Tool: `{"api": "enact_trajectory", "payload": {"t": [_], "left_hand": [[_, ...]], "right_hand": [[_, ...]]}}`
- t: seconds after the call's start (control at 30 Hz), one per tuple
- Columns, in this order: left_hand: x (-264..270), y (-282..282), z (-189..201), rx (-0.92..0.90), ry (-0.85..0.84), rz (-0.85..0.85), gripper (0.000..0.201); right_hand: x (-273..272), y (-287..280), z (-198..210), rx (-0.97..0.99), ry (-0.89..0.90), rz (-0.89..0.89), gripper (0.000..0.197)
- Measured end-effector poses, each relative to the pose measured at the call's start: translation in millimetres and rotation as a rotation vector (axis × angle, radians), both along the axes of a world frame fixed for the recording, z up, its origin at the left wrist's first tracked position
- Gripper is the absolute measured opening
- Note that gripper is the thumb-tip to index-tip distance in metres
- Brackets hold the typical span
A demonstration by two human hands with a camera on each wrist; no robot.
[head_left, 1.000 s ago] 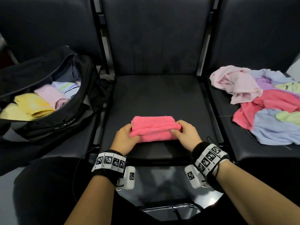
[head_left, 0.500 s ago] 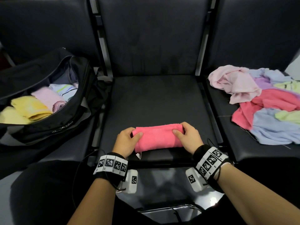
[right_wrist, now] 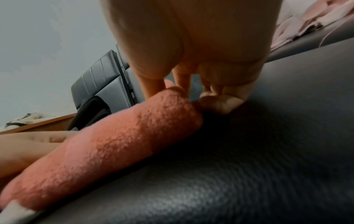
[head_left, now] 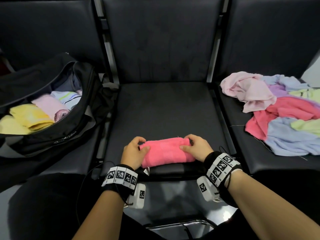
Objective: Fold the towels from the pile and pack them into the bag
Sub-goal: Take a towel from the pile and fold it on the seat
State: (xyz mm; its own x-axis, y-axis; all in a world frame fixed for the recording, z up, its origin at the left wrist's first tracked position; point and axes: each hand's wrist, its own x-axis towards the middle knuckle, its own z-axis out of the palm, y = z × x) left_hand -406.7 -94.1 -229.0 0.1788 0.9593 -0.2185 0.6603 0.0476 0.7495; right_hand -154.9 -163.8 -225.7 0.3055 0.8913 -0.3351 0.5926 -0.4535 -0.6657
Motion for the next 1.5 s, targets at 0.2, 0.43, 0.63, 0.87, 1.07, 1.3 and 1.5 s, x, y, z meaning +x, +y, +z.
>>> {"api": "enact_trajectory", "payload": {"t": [0.2, 0.43, 0.63, 0.87, 1.07, 1.3, 1.5], "left_hand": [[-3, -3, 1, -0.012, -0.017, 0.006, 0.006], [-3, -4, 15, 0.004, 0.012, 0.042, 0.009], [1, -4, 56, 0.051, -0.212, -0.288, 0.074], [-9, -2, 70, -0.042, -0.334, -0.299, 0.084], [-42, 14, 75, -0.025, -0.522, -0.083, 0.035], [-77, 35, 85, -0.048, -0.976, 0.354, 0.036], [-113, 70, 103, -0.095, -1.061, 0.499, 0.044]], "right_hand": [[-5, -4, -2, 0.069, 0.037, -0.016, 0.024], [-13, -5, 23, 0.278, 0.138, 0.017, 0.033], [-33, 8, 85, 0.418, 0.145, 0.254, 0.03], [-78, 34, 139, 0.452, 0.065, 0.576, 0.031], [-115, 74, 143, 0.595, 0.149, 0.43, 0.052], [-154, 108, 114, 0.181, 0.509, 0.446, 0.046], [-191, 161, 128, 0.138, 0.497, 0.551, 0.033]]}}
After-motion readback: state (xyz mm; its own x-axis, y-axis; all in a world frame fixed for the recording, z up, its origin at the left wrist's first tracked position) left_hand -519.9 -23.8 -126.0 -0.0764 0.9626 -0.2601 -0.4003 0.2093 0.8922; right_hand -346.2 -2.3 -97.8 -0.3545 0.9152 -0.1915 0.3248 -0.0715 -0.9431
